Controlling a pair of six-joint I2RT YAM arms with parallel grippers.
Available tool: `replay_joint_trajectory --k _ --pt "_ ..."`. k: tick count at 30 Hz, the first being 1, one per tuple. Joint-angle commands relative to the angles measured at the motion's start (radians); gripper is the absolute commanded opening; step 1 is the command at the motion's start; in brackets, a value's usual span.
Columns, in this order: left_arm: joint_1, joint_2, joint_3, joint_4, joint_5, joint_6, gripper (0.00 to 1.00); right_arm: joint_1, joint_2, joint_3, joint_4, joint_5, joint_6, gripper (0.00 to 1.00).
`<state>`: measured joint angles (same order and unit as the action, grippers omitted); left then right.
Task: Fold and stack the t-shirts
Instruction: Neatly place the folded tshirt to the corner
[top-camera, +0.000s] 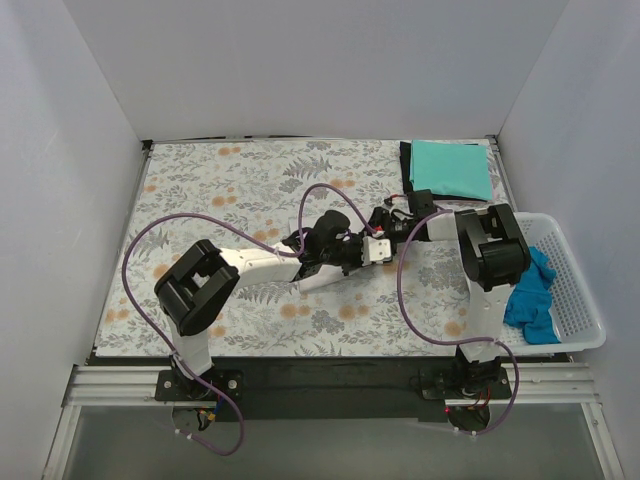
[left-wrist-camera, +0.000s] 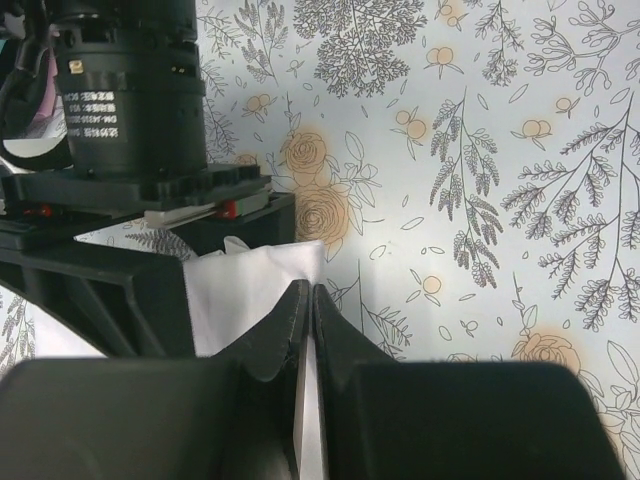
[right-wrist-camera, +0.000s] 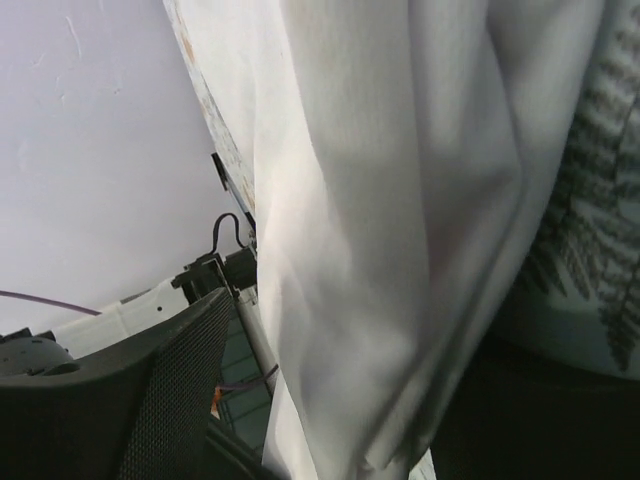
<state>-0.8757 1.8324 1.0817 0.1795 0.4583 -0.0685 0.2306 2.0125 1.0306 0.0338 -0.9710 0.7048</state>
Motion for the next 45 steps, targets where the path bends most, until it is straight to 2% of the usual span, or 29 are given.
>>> replay_joint_trajectory --k 1,4,5,6,7,8,11,13,15,18,19,20,24,31,45 --pt "0.006 -0.065 0.02 -0.002 0.029 -0.005 0.0 0.019 0.06 0.026 0.077 0.144 0.027 0.76" --pt "0.006 -0.064 0.023 -0.005 0.02 -0.01 0.0 0.03 0.063 0.037 0.086 0.156 0.033 0.59" --pt "0.006 -0.064 0.024 -0.006 0.014 -0.014 0.0 0.032 0.058 0.042 0.086 0.163 0.019 0.39" --pt "0.007 -0.065 0.027 -0.017 0.003 -0.019 0.01 0.033 0.054 0.049 0.08 0.169 0.009 0.26" --pt "0.007 -0.068 0.032 -0.021 -0.007 -0.037 0.04 0.033 0.042 0.071 0.066 0.195 -0.002 0.15" --pt "0.015 -0.08 0.029 -0.029 -0.018 -0.048 0.13 0.033 0.037 0.1 0.03 0.218 -0.071 0.02" --pt "0.026 -0.137 0.015 -0.081 -0.021 -0.103 0.27 0.033 0.034 0.234 -0.158 0.325 -0.201 0.01" --pt "0.027 -0.171 0.001 -0.139 -0.02 -0.131 0.4 0.033 0.038 0.307 -0.257 0.421 -0.332 0.01" --pt "0.026 -0.228 -0.025 -0.178 -0.036 -0.186 0.55 0.033 0.051 0.422 -0.323 0.469 -0.455 0.01" --pt "0.027 -0.288 -0.046 -0.282 -0.049 -0.252 0.67 0.032 0.087 0.577 -0.417 0.569 -0.554 0.01" --pt "0.029 -0.3 -0.052 -0.299 -0.052 -0.266 0.77 0.032 0.112 0.612 -0.435 0.612 -0.617 0.01" --pt "0.027 -0.311 -0.058 -0.316 -0.055 -0.277 0.8 0.032 0.126 0.653 -0.448 0.633 -0.649 0.01" --pt "0.029 -0.347 -0.071 -0.418 -0.069 -0.338 0.82 0.027 0.202 0.889 -0.546 0.719 -0.783 0.01" --pt "0.027 -0.415 -0.143 -0.457 -0.063 -0.399 0.84 0.0 0.261 1.111 -0.629 0.844 -0.929 0.01" --pt "0.027 -0.461 -0.197 -0.479 -0.095 -0.413 0.86 -0.046 0.161 1.151 -0.646 0.954 -1.091 0.01"
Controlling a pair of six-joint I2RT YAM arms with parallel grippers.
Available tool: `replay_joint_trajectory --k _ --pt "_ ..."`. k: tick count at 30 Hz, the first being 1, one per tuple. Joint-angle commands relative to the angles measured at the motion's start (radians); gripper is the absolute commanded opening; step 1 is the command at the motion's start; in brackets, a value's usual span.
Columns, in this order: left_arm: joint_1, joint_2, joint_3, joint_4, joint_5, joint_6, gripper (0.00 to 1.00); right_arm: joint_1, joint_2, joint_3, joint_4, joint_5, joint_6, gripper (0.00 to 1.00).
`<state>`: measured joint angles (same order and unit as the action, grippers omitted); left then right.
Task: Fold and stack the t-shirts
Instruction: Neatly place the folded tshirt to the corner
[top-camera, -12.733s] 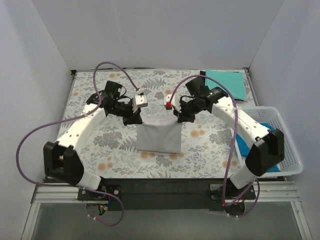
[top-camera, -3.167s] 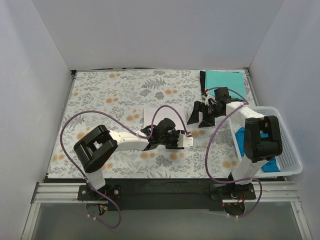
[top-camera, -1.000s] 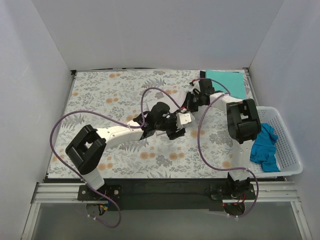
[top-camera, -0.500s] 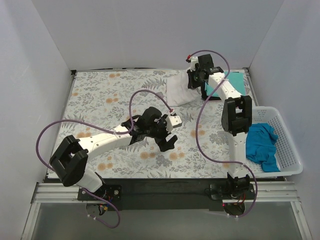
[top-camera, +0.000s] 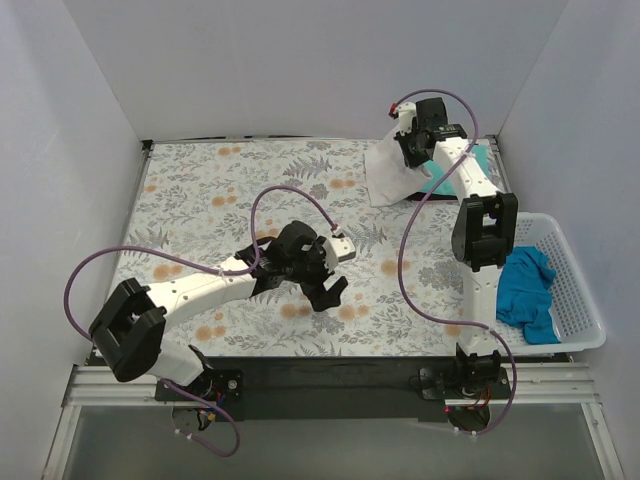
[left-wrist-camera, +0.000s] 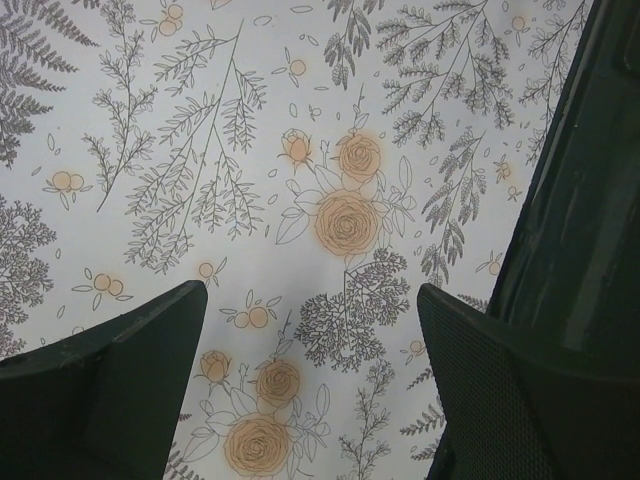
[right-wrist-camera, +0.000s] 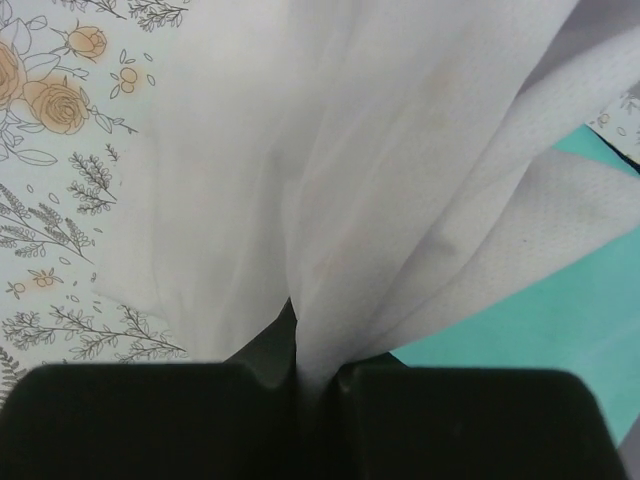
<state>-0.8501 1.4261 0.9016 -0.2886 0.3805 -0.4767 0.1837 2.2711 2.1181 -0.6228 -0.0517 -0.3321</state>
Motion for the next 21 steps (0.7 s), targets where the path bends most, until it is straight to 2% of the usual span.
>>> replay_joint_trajectory --k 1,21 --pt "0.002 -0.058 -0.02 -0.011 -0.022 -0.005 0.86 0.0 -0.108 0.069 0.008 0.041 -0.065 0.01" --pt "0.003 -0.085 -0.035 -0.012 -0.045 0.015 0.87 -0.006 -0.231 0.129 -0.074 0.044 -0.035 0.01"
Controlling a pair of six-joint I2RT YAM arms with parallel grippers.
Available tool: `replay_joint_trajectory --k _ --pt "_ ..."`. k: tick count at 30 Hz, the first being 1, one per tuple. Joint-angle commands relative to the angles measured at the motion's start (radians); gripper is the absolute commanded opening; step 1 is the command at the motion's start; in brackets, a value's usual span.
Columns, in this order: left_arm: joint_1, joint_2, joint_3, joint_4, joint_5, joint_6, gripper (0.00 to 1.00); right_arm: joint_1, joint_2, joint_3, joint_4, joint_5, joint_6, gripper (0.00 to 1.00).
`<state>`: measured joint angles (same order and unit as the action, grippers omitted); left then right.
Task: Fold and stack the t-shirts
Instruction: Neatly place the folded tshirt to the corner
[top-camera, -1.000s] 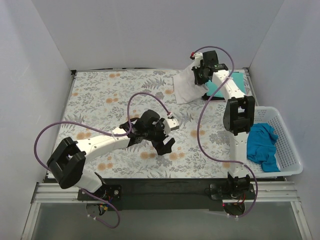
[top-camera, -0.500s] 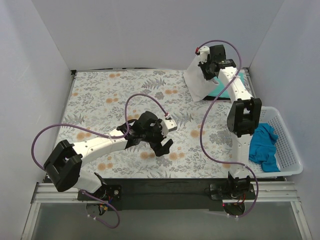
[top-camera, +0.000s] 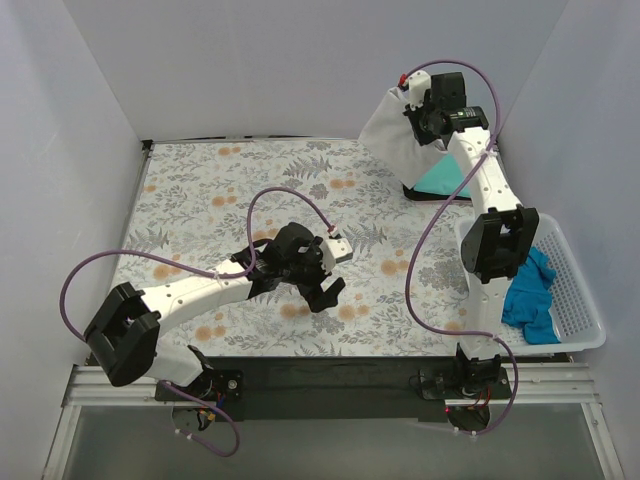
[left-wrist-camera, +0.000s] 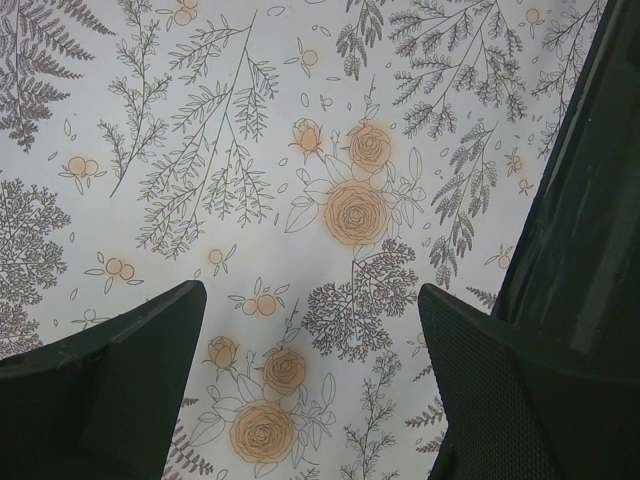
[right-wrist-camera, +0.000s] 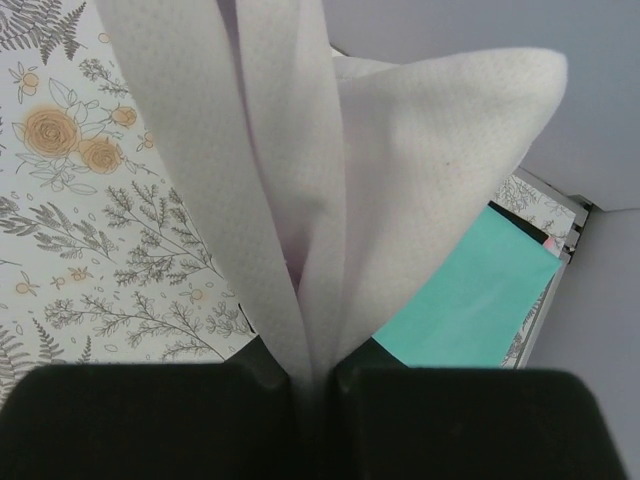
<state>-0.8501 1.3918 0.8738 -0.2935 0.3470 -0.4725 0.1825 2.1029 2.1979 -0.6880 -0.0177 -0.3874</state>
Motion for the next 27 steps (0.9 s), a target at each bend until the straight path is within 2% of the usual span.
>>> replay_joint_trajectory --k 1,8,14,27 --pt "0.002 -0.051 -0.006 -0.007 -0.011 0.011 0.87 -0.005 -0.066 0.048 -0.011 0.009 0.024 0.01" --pt "0.002 -0.043 0.002 -0.009 -0.009 0.011 0.87 -0.021 -0.061 0.054 -0.062 -0.044 0.131 0.01" --pt "0.002 -0.039 0.007 -0.016 -0.006 0.011 0.87 -0.083 -0.026 0.065 -0.096 -0.125 0.225 0.01" --pt "0.002 -0.017 0.017 -0.022 -0.008 0.012 0.88 -0.173 0.078 0.12 -0.088 -0.154 0.208 0.01"
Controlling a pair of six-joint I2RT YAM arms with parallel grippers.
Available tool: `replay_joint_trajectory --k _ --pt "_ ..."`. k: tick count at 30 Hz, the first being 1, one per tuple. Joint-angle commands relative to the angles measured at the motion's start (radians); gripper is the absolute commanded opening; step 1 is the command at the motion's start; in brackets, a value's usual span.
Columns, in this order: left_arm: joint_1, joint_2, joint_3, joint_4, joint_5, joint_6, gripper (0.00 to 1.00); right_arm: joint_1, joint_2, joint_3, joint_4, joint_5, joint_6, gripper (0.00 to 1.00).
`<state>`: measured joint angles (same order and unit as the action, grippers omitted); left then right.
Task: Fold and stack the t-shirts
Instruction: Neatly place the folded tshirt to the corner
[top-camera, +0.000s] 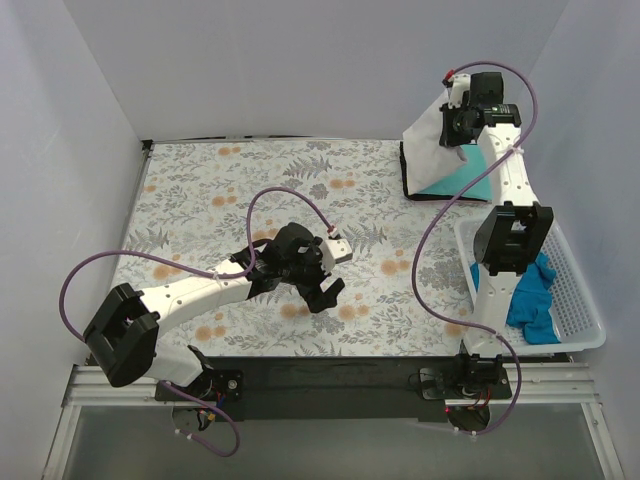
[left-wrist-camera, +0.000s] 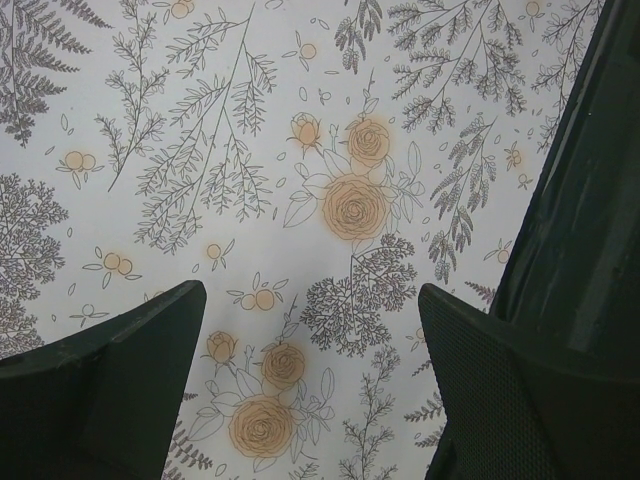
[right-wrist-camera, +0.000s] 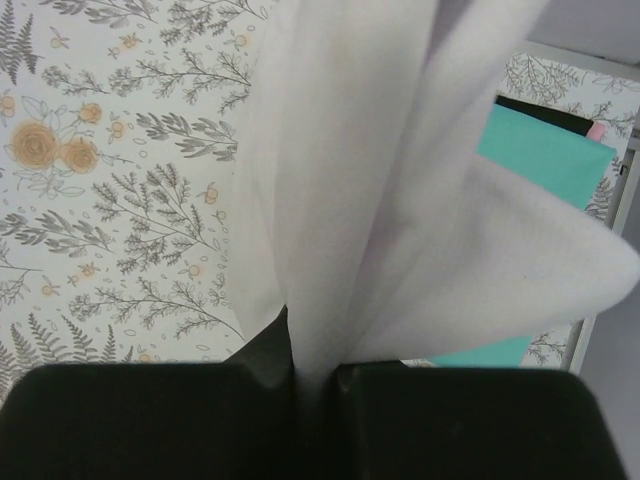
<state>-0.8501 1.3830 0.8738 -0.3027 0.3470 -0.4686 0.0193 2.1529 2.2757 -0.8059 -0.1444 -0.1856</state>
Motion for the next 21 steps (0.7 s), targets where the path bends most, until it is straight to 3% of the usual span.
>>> replay_joint_trajectory --k 1,21 --pt "0.002 -0.007 0.017 -0.015 -0.009 0.01 0.87 -0.01 0.035 0.042 0.031 -0.03 0.005 0.01" --pt "0.003 0.04 0.063 -0.042 -0.002 0.015 0.88 -0.114 0.097 -0.039 0.165 -0.043 -0.23 0.01"
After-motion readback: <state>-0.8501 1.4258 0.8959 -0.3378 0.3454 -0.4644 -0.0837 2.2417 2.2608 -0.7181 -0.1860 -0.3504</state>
